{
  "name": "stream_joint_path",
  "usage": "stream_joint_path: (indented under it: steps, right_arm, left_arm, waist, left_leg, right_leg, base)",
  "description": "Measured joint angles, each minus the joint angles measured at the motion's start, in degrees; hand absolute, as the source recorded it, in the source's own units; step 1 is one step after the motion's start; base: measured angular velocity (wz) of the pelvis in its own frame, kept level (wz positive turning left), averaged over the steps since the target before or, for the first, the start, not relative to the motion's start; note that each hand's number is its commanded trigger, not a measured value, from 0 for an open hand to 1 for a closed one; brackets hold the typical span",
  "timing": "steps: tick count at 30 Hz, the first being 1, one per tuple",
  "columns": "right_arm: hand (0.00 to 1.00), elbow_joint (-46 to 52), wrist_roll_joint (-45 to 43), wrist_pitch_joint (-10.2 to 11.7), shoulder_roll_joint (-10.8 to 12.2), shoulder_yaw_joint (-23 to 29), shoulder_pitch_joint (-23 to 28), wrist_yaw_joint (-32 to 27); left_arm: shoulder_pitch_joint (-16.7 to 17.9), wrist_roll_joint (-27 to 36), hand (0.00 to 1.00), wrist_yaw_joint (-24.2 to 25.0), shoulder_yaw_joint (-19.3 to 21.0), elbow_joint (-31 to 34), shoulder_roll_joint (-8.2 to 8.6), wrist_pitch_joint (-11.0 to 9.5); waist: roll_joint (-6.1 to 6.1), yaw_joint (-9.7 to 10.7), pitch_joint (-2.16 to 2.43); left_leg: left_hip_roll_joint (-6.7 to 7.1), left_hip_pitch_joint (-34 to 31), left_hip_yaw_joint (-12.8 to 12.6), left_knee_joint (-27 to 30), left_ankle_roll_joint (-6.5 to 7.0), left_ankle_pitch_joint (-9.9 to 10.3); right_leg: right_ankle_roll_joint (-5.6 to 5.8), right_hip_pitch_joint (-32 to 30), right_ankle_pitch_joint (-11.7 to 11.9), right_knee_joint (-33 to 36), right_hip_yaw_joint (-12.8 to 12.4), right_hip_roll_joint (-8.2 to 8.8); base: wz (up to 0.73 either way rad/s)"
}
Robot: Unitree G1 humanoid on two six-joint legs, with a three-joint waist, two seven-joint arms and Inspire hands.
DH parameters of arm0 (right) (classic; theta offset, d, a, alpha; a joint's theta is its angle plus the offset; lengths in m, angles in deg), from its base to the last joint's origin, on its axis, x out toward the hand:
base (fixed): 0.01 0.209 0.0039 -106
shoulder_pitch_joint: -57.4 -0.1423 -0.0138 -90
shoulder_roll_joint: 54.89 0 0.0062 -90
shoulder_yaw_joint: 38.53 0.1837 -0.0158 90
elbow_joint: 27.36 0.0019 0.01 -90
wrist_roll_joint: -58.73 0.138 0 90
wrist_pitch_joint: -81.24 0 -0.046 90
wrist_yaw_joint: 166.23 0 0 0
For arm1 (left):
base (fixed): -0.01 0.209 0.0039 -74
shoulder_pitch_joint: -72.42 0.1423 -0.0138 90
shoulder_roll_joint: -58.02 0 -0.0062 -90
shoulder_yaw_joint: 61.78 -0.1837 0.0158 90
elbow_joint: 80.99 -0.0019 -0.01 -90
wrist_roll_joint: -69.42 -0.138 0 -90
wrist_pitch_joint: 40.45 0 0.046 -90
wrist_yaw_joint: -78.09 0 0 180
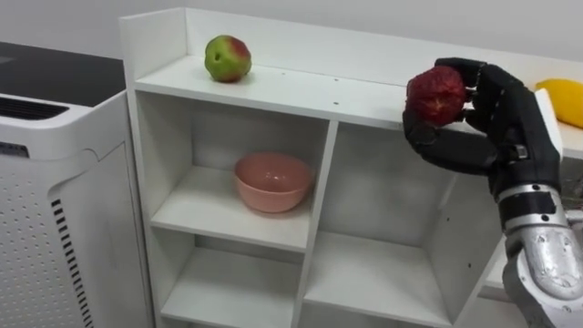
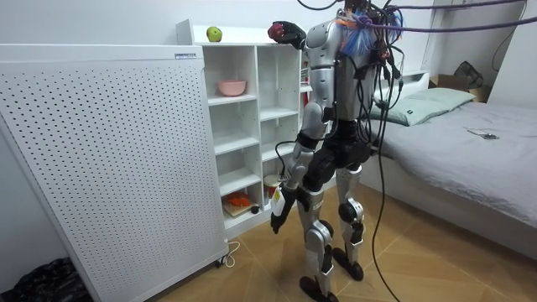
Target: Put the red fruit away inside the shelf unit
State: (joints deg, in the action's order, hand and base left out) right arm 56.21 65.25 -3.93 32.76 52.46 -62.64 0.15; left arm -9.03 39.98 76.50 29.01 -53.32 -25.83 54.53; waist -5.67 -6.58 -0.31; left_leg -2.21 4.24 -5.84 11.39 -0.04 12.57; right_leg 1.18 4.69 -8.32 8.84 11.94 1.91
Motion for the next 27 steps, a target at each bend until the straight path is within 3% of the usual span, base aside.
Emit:
stream_joint_path:
  steps: [11, 14, 19, 24, 27]
  right_arm:
    - [1.0, 0.7, -0.14, 0.02, 0.03, -2.11, 0.16, 1.43]
    - [1.0, 6.1, -0.35, 0.0, 0.1, -2.11, 2.64, 1.91]
    - [1.0, 15.87, -0.07, 0.3, 0.17, -2.43, 6.97, 3.89]
    - [1.0, 19.87, -0.08, 0.32, 0.35, -5.2, 9.91, 6.43]
    - [1.0, 20.62, 0.18, 0.39, 1.25, -6.71, 12.79, 7.84]
  left_arm:
    - [-0.21, 0.53, 0.0, -0.42, -0.51, 0.01, 0.03, -0.31]
    - [-0.11, 0.5, 0.0, -0.57, -1.18, -0.05, 0.01, -0.65]
    - [-0.42, 0.52, 0.0, -0.61, -1.16, -0.13, 0.03, -1.33]
    - [-0.46, 0.36, 0.0, -0.76, -1.19, -0.01, 0.13, -1.69]
    - [-0.33, 0.1, 0.0, -1.33, -1.57, 0.36, 0.2, -1.69]
  waist:
    - [0.53, 0.3, -0.36]
    - [0.77, 0.29, -0.41]
    - [1.49, 0.28, -0.2]
    - [2.62, 0.11, 0.35]
    - [2.72, 0.07, 0.33]
  left_leg:
    - [-0.04, -0.05, -0.1, -0.06, -0.01, 0.01]
    - [-0.07, -0.17, -0.26, -0.28, -0.03, 0.03]
    - [-0.02, -0.03, -0.28, -0.37, -0.04, 0.03]
    - [-0.05, 0.46, -0.41, -0.7, -0.03, 0.03]
    - [-0.08, 0.43, -0.61, -0.68, -0.05, -0.01]
  right_leg:
    - [0.0, 0.11, 0.0, 0.0, -0.14, -0.01]
    - [0.0, -0.02, 0.0, -0.06, -0.09, -0.07]
    - [0.0, -0.14, 0.0, -0.16, -0.6, -0.08]
    - [0.0, -0.06, 0.0, -0.18, -1.16, -0.13]
    - [0.0, -0.01, 0.0, -0.17, -1.12, -0.17]
  base:
    - [0.0]
    - [0.0]
    - [0.0]
    - [-0.06]
    - [-0.01]
